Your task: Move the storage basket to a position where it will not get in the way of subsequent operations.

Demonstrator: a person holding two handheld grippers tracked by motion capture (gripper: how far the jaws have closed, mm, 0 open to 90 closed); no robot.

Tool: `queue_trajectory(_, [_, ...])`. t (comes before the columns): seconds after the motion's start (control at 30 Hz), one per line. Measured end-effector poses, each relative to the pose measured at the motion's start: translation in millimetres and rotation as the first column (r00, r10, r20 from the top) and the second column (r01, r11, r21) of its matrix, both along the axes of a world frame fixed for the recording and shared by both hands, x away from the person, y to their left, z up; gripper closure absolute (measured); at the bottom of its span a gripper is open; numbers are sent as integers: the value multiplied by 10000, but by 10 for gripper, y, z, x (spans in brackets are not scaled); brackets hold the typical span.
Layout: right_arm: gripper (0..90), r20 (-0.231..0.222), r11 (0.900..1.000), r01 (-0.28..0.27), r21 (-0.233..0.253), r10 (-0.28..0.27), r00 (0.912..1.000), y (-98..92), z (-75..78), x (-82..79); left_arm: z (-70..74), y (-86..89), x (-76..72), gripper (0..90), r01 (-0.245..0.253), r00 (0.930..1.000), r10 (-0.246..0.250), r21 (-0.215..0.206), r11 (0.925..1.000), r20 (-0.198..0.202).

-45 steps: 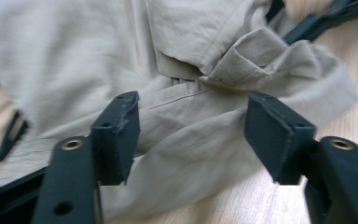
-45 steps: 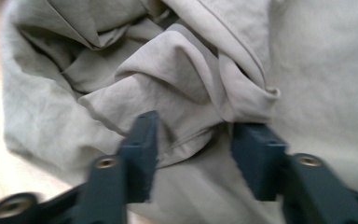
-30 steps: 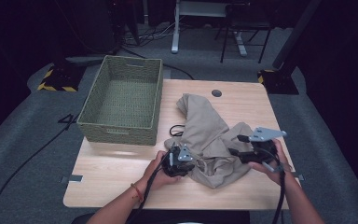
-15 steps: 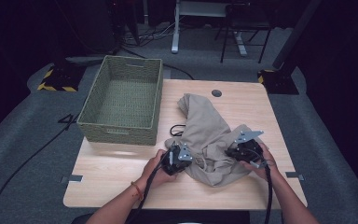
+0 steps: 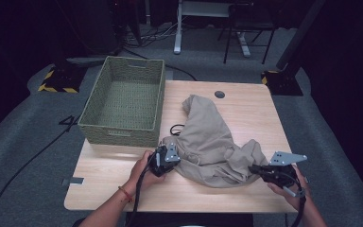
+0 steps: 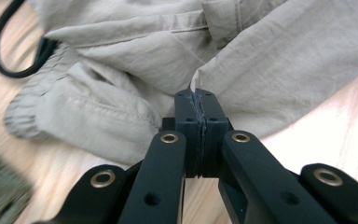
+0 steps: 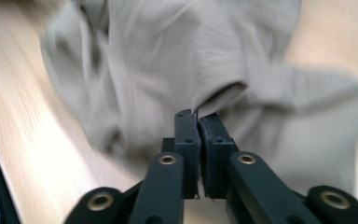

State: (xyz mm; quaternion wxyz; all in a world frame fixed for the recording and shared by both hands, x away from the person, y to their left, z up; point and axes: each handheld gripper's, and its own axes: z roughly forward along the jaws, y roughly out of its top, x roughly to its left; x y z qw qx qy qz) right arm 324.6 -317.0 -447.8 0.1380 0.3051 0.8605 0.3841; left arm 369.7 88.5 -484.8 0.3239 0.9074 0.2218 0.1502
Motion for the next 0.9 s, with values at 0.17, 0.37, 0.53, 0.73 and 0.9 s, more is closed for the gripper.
queue_trajectory(0.17, [718,-286,9998,105,-191,-110,9995,-143,-105,-241,19,86,-24,886,-365,9992,360,330,9988,160])
queue_trajectory(0.37, [476,550,9961,874,156,-881,9946,-201,103,-192,155,130,-94,485,-839,9962,856,-853,9928,165])
queue_trajectory(0.53, [427,1437,9956,927,95,-931,9852,94,320,141,260,-115,-314,323,359,9985,-288,-1582,9867,473])
queue_trajectory(0.73, [399,1484,9930,-997,-636,1082,9830,779,382,610,112,-461,-317,429,1143,9934,-1134,-604,9916,177])
queue_trajectory(0.9, [412,735,9780,-1778,-1091,1863,9797,1214,223,913,-23,-461,-195,582,1227,9905,-1262,-633,9904,-549])
